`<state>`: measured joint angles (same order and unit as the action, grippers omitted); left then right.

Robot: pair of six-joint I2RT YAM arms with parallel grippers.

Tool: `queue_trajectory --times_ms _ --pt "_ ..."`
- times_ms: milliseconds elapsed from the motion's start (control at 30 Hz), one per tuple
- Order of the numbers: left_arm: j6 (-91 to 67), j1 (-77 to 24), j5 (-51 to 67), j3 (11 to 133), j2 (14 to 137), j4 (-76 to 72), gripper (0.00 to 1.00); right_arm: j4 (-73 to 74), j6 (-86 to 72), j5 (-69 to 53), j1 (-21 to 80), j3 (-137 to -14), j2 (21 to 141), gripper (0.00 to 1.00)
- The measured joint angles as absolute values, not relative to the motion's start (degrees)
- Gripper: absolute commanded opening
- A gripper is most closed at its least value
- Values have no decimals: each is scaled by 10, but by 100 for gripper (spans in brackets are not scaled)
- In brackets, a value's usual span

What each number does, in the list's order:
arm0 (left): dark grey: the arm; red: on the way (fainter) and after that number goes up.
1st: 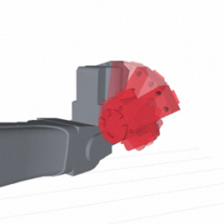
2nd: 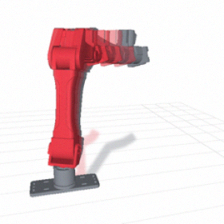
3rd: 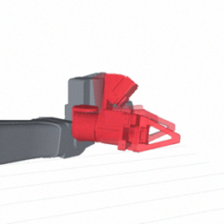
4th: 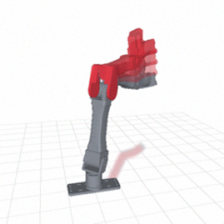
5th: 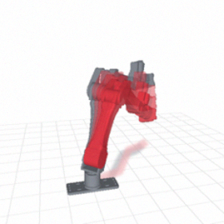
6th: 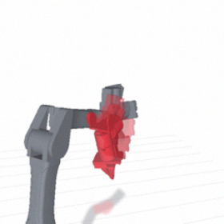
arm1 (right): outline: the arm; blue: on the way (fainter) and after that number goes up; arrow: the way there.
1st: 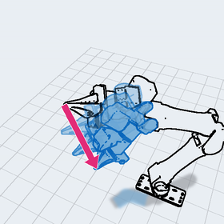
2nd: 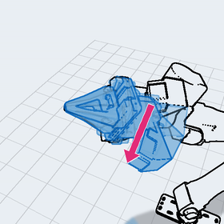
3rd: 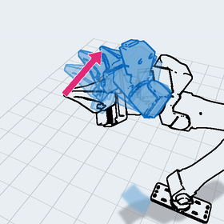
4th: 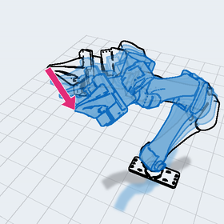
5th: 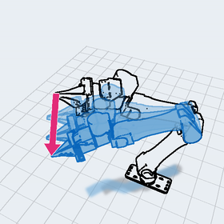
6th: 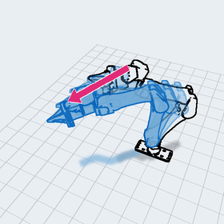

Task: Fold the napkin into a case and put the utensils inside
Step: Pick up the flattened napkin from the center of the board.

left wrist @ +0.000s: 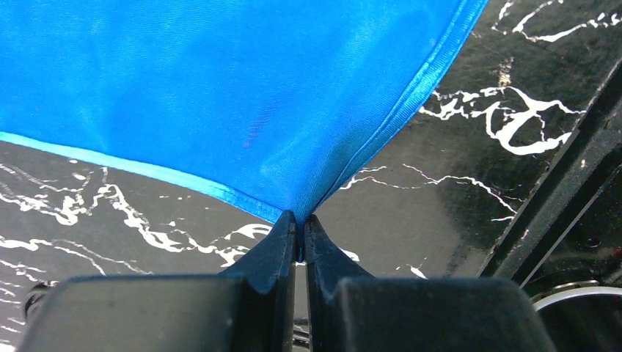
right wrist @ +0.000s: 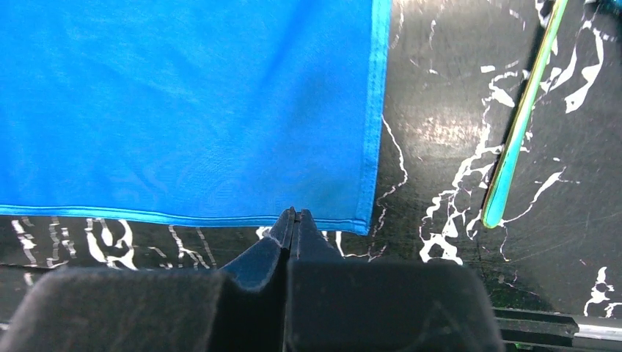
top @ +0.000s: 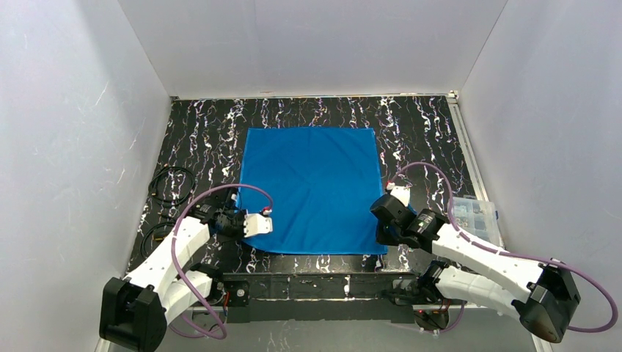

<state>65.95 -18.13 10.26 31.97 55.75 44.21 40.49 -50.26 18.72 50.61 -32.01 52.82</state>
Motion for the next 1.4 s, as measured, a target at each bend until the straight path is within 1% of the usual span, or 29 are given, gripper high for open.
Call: queue_trajectory --times_ms 100,133,167,200,233,267,333,600,700,767,867,1000,1100,1200,1400 --pt "651 -181 103 335 557 442 0 418 -494 192 506 -352 528 2" --pt "649 -181 103 338 556 442 0 424 -493 193 506 -358 529 19" --pt "647 -181 104 340 555 442 0 432 -492 194 506 -363 529 39" --pt "644 -181 105 341 552 442 0 437 -492 194 506 -364 529 56" --pt "643 -181 106 341 550 443 0 444 -493 192 506 -364 529 66" --pt "642 -181 107 341 549 444 0 452 -494 191 506 -363 529 70" --pt "640 -181 109 341 547 446 0 456 -500 188 506 -356 528 72" --pt "635 -181 110 341 547 450 0 436 -544 148 506 -262 520 66" --pt "634 -181 109 341 547 451 0 422 -553 143 503 -259 515 64" --pt "634 -181 109 341 547 451 0 411 -555 142 500 -258 514 61" --pt "634 -181 109 341 547 451 0 397 -556 138 491 -254 514 53" --pt "634 -181 109 341 548 451 0 386 -554 133 476 -253 514 38" --pt "634 -181 109 341 550 451 0 384 -553 133 468 -252 514 22" --pt "634 -181 109 341 550 451 0 385 -551 133 463 -252 514 1" --pt "623 -181 107 342 550 456 0 420 -543 146 461 -273 512 1"
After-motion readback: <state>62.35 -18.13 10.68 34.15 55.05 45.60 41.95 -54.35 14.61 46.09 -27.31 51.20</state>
